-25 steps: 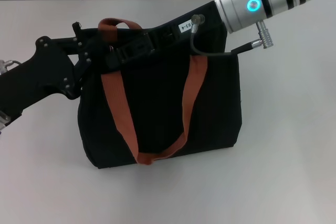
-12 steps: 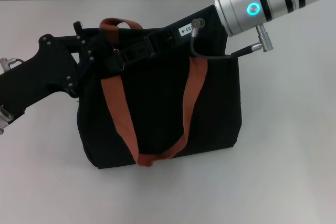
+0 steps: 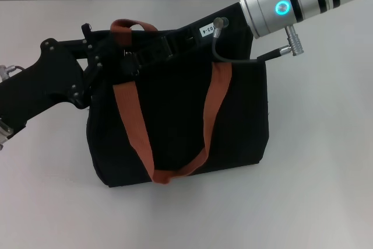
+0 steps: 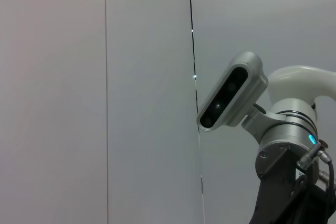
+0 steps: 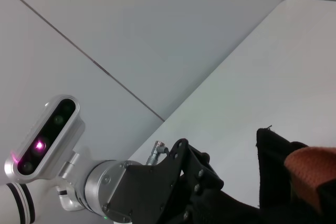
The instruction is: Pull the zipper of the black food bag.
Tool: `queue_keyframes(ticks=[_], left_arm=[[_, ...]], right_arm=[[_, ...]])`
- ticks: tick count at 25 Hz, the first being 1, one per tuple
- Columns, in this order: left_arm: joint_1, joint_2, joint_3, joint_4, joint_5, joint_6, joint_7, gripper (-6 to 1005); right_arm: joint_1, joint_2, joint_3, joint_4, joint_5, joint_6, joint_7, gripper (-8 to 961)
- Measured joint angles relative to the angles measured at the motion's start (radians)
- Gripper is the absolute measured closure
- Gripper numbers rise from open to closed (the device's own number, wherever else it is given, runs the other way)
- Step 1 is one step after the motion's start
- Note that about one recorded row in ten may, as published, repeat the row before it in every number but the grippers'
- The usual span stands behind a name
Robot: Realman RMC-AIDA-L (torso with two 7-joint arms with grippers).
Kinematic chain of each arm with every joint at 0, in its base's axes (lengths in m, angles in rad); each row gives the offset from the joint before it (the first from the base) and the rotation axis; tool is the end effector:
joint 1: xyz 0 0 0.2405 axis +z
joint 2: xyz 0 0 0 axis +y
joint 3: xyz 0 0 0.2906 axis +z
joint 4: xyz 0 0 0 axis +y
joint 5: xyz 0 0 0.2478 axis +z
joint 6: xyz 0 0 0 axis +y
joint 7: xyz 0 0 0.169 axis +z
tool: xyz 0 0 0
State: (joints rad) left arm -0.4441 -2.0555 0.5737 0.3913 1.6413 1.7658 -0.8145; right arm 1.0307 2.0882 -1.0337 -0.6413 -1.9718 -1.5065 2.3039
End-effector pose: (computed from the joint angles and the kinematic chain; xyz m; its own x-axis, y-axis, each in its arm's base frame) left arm -0.3057 0.3421 -0.0161 0.6224 -0.1178 0.7738 0.3178 -0.8654 -0.3875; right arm 0.0762 0.4519 -0.0958 0.6961 -0.6942 -0.1831 -0.6472 -0.7172 0.2584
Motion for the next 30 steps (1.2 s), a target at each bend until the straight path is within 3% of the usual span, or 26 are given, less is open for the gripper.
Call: queue_keyframes(ticks=[13, 19, 30], left_arm=[[0.002, 0.000, 0.000, 0.000, -0.002, 0.006, -0.012, 969], [0.002, 0.000, 0.000, 0.000, -0.003, 0.010, -0.012, 969], [0.009, 0.000, -0.017, 0.000, -0.006, 0.026, -0.012, 969]], right_arm=[[0.005, 0.000, -0.019, 0.000, -0.001, 0.001, -0.009, 756], [-0.005, 0.000, -0.070, -0.029, 0.000, 0.020, -0.014, 922], [-0.037, 0.001, -0.073, -0.080, -0.009, 0.022, -0.003, 955]])
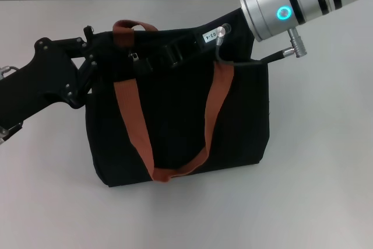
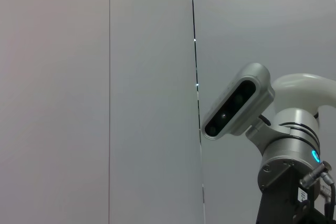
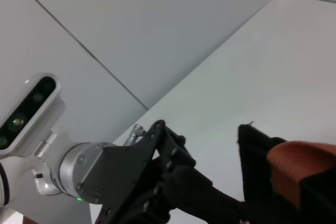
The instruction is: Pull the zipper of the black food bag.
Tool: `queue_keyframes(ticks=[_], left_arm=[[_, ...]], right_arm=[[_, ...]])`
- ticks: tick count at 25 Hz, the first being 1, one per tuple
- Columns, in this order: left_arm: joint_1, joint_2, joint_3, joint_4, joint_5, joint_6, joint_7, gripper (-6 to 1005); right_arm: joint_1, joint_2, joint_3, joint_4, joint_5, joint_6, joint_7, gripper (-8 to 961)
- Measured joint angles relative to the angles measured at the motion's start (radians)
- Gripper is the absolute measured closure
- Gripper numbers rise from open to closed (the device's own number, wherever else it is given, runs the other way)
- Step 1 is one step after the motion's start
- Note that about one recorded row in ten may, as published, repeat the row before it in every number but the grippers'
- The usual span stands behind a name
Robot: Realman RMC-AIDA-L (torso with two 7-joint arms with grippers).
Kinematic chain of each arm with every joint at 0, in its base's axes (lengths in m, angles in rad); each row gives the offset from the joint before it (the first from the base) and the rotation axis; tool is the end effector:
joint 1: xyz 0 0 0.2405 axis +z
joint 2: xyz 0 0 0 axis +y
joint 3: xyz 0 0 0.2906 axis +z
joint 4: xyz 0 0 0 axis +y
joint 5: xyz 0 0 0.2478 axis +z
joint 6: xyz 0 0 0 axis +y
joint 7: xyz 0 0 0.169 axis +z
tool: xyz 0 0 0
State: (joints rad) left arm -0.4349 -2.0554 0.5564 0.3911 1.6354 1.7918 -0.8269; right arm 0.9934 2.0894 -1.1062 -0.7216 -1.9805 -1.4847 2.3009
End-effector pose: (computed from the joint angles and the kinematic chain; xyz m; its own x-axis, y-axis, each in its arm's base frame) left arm -0.3068 0.3377 -0.0115 0.5999 -0.1191 0.7912 0.3313 -0.8631 -0.3811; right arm 0.0796 0.4503 -0.0952 0.7439 -0.6459 -0.1715 -0.6165 -0.7624 0.1967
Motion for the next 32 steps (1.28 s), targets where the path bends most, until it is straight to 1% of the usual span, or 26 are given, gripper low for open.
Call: queue_keyframes(ticks=[3, 5, 6, 7, 9, 15, 19, 22, 24, 26, 29, 30, 31, 32], left_arm=[[0.003, 0.000, -0.003, 0.000, 0.000, 0.001, 0.000, 969], [0.005, 0.000, -0.004, 0.000, -0.001, 0.001, 0.000, 969], [0.005, 0.000, -0.004, 0.000, 0.000, 0.002, 0.000, 969], [0.006, 0.000, -0.004, 0.000, -0.001, 0.002, 0.000, 970], [0.006, 0.001, -0.005, 0.000, -0.001, 0.002, 0.000, 970], [0.007, 0.002, -0.016, 0.000, 0.000, 0.002, 0.000, 970], [0.007, 0.003, -0.031, 0.000, 0.000, 0.002, 0.000, 970], [0.007, 0.004, -0.033, 0.000, -0.001, 0.001, 0.000, 970], [0.007, 0.005, -0.033, 0.000, 0.000, -0.002, 0.000, 970], [0.005, 0.005, -0.033, 0.000, 0.000, -0.005, 0.000, 970], [0.004, 0.005, -0.033, 0.000, 0.000, -0.006, 0.000, 970], [0.003, 0.005, -0.034, 0.000, 0.000, -0.006, 0.000, 970], [0.002, 0.003, -0.034, 0.000, -0.001, -0.007, 0.000, 970], [0.002, 0.003, -0.034, 0.000, -0.001, -0.007, 0.000, 970]], right_arm=[[-0.029, -0.001, -0.012, -0.048, -0.007, 0.001, 0.027, 954], [-0.058, -0.003, -0.023, -0.093, -0.010, 0.002, 0.048, 954], [-0.084, -0.003, -0.026, -0.137, -0.018, 0.001, 0.069, 954], [-0.084, -0.003, -0.026, -0.137, -0.018, 0.001, 0.069, 954], [-0.115, -0.004, -0.026, -0.187, -0.031, -0.003, 0.092, 954], [-0.229, -0.006, -0.021, -0.325, -0.047, -0.026, 0.144, 955], [-0.321, -0.006, -0.012, -0.434, -0.047, -0.050, 0.165, 955], [-0.387, -0.006, 0.008, -0.505, -0.047, -0.060, 0.173, 954], [-0.422, -0.006, 0.039, -0.539, -0.047, -0.075, 0.174, 954], [-0.440, -0.006, 0.073, -0.555, -0.047, -0.096, 0.174, 954], [-0.449, -0.006, 0.110, -0.555, -0.040, -0.116, 0.159, 954], [-0.450, -0.006, 0.121, -0.551, -0.033, -0.117, 0.150, 954], [-0.451, -0.008, 0.144, -0.533, 0.009, -0.125, 0.119, 954], [-0.451, -0.008, 0.144, -0.533, 0.009, -0.125, 0.119, 953]])
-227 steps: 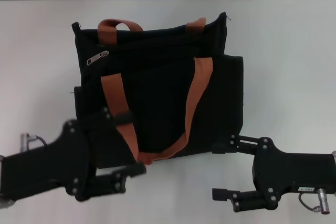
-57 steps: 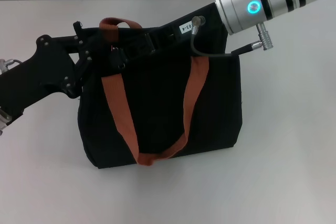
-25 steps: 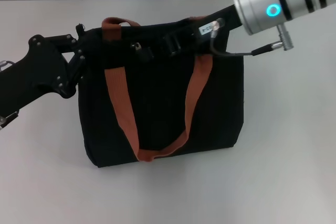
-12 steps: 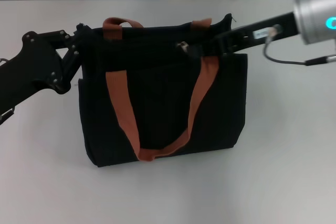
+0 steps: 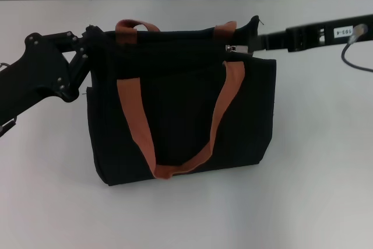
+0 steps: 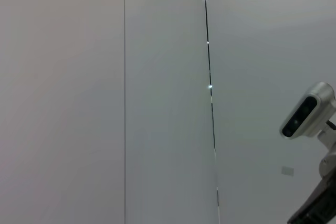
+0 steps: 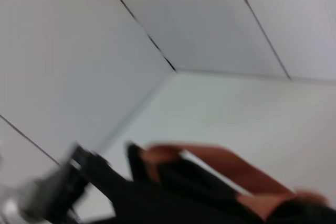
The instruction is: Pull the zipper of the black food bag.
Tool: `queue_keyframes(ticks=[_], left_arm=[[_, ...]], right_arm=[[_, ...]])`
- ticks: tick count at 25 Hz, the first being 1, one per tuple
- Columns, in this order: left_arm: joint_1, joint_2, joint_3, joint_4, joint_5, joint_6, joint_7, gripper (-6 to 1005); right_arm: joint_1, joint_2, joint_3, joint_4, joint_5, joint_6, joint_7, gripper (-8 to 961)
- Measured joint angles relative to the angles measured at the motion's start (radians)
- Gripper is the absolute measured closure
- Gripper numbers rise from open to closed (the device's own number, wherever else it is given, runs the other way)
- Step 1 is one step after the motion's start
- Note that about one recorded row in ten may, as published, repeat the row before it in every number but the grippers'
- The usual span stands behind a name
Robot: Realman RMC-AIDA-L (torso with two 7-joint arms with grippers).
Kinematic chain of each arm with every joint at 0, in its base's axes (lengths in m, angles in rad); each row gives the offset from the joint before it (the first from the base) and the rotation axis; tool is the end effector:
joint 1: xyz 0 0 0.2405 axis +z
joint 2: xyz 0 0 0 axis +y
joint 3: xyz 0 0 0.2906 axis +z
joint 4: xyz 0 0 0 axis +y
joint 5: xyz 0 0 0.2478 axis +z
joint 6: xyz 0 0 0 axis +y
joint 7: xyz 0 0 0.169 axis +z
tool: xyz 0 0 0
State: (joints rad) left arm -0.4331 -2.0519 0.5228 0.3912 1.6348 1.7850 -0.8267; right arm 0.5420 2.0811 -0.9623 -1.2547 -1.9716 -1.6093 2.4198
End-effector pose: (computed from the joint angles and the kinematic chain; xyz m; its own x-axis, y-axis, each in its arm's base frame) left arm -0.3111 0.3402 -0.0049 0.5978 -0.1294 0.7911 0.3535 -0.8432 -0.4051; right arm 0.1824 0.4136 0.0242 0.5968 -0.6910 -0.4079 -0.7481 -0.6630 0.0285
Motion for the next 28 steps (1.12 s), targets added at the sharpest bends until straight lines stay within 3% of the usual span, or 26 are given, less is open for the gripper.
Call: queue_keyframes(ticks=[6, 9, 14, 19, 21, 22, 27, 28], left_arm=[[-0.002, -0.003, 0.000, 0.000, 0.000, -0.001, 0.000, 970], [-0.002, -0.003, 0.000, 0.000, 0.000, -0.001, -0.001, 969], [-0.003, -0.003, 0.000, -0.002, 0.000, -0.002, -0.006, 969], [0.000, -0.003, 0.000, -0.002, 0.000, -0.003, -0.013, 969], [0.002, -0.003, 0.000, -0.002, 0.000, -0.003, -0.015, 969], [0.004, -0.003, 0.000, -0.002, 0.000, -0.003, -0.023, 969], [0.005, -0.001, 0.000, -0.002, 0.000, -0.003, -0.040, 969], [0.005, 0.000, 0.000, -0.002, 0.000, -0.003, -0.045, 969]], right_arm=[[-0.001, -0.010, 0.153, 0.162, 0.225, -0.075, -0.192, 953], [-0.001, -0.030, 0.240, 0.320, 0.340, -0.144, -0.358, 856], [-0.014, -0.068, 0.298, 0.524, 0.395, -0.269, -0.611, 648], [-0.110, -0.049, 0.314, 0.578, 0.392, -0.401, -0.957, 437], [-0.124, -0.046, 0.310, 0.580, 0.386, -0.425, -1.004, 360], [-0.157, -0.039, 0.300, 0.588, 0.348, -0.475, -1.108, 322], [-0.193, -0.030, 0.297, 0.607, 0.203, -0.510, -1.269, 143], [-0.196, -0.027, 0.297, 0.621, 0.159, -0.507, -1.316, 142]])
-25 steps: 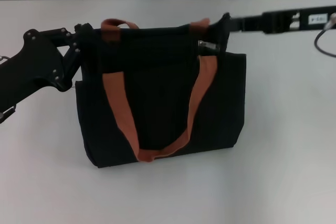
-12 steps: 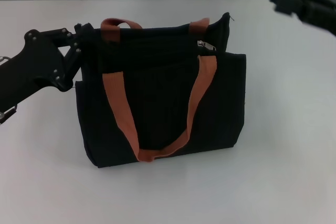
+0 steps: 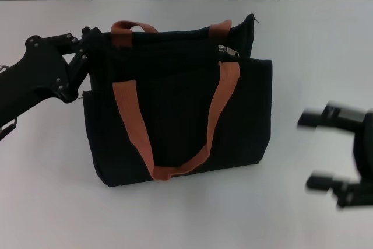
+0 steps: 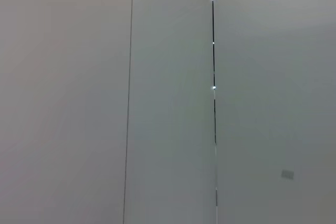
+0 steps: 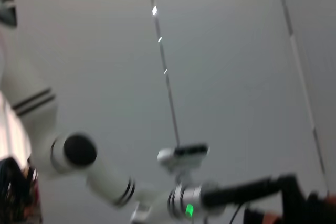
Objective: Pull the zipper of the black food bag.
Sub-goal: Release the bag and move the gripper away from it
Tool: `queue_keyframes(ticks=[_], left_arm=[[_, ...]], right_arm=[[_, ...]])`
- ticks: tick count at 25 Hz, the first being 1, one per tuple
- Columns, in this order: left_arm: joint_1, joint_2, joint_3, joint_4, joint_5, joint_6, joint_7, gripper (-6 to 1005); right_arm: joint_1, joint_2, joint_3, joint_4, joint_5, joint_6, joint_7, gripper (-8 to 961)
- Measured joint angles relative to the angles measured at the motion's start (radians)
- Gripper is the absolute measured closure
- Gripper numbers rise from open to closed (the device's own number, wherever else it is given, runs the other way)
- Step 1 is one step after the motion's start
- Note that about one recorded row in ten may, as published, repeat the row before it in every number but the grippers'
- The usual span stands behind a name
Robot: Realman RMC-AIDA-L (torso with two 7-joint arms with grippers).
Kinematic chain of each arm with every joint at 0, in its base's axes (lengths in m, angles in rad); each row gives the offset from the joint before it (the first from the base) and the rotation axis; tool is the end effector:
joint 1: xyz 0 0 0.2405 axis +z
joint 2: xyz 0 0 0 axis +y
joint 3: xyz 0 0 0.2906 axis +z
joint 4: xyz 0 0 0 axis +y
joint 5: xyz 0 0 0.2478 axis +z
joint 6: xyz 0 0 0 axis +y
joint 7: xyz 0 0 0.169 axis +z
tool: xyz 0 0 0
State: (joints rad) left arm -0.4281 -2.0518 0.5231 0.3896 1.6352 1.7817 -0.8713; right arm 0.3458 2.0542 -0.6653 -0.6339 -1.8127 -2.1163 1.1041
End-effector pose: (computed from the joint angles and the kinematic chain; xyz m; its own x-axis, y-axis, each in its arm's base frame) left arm -0.3133 0.3389 -0.0054 0.5830 -0.0862 0.8079 0.3865 -0.8452 -0.3691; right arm 0.3004 0.2694 0.0059 0.6372 -0.0983 -0.7644 -0.1487 -0.9889 0.0031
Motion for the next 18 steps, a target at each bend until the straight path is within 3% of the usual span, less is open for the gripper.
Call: queue_keyframes(ticks=[4, 6, 11, 18], left_arm=[[0.003, 0.003, 0.000, 0.000, 0.000, 0.000, -0.029, 969], [0.005, 0.003, 0.000, 0.000, 0.000, 0.000, -0.035, 969], [0.008, -0.002, 0.000, 0.000, 0.001, 0.000, -0.036, 970], [0.011, -0.001, -0.008, -0.002, 0.001, -0.013, -0.099, 917]], right_arm=[[-0.004, 0.007, 0.003, 0.085, -0.151, 0.074, -0.161, 138], [-0.005, 0.023, 0.001, 0.143, -0.221, 0.185, -0.265, 137], [0.005, 0.029, 0.003, 0.204, -0.246, 0.257, -0.320, 133], [0.011, 0.028, 0.007, 0.211, -0.243, 0.254, -0.321, 134]])
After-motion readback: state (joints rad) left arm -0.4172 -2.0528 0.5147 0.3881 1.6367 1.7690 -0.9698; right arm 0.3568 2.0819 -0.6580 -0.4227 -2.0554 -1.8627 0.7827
